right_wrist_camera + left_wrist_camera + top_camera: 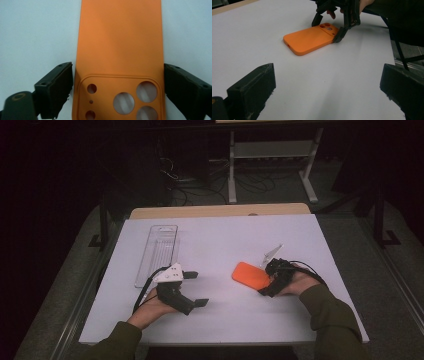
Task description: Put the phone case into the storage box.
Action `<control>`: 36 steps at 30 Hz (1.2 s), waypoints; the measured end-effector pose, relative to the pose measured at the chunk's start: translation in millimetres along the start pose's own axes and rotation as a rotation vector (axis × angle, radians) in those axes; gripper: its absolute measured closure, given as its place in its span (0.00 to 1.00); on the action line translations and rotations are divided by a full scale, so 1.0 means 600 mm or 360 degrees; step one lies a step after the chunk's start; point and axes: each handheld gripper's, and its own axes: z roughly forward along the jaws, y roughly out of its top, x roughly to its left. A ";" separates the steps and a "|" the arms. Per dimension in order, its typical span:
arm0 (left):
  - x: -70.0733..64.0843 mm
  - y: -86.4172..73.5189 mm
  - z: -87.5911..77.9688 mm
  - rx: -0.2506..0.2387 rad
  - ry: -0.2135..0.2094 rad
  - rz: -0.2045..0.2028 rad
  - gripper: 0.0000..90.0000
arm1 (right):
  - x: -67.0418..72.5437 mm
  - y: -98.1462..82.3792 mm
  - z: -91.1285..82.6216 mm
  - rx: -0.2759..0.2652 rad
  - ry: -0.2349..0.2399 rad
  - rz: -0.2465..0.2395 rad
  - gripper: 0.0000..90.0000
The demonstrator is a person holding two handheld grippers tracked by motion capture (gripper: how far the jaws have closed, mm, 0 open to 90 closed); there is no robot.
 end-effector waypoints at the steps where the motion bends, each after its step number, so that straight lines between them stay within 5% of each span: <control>1: 0.000 0.000 0.000 0.0002 0.0000 0.0000 0.00 | -0.001 0.000 -0.001 -0.0003 0.0004 -0.0008 0.15; 23: 0.001 0.000 0.000 -0.0001 -0.0001 0.0001 0.00 | -0.004 0.000 -0.005 -0.0012 0.0013 0.0018 0.18; 36: 0.001 0.000 0.000 -0.0001 -0.0001 0.0000 0.00 | -0.006 0.003 -0.041 -0.0111 0.0020 0.0059 0.17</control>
